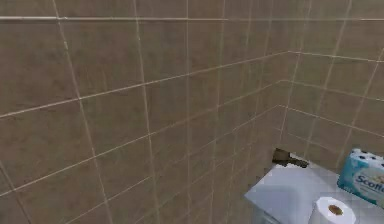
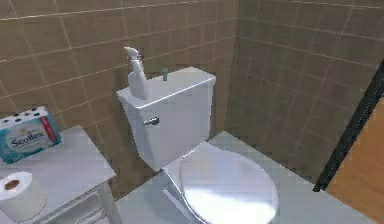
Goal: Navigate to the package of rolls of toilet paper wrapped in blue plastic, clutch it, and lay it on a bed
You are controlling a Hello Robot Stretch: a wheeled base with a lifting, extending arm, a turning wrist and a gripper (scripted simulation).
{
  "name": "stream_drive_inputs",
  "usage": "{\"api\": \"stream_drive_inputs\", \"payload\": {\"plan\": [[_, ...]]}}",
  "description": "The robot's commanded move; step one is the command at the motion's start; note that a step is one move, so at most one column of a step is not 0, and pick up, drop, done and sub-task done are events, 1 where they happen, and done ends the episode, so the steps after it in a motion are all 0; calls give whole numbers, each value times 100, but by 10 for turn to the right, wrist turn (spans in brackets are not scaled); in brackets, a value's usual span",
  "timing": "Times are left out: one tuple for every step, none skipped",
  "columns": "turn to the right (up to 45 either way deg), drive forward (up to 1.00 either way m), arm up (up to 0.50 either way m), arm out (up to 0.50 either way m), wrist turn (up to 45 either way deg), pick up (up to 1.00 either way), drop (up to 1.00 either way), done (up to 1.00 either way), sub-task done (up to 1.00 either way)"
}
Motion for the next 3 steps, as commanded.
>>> {"api": "stream_drive_inputs", "payload": {"plan": [[-360,0,0,0,0,0,0,0,0],[450,0,0,0,0,0,0,0,0],[450,0,0,0,0,0,0,0,0]]}}
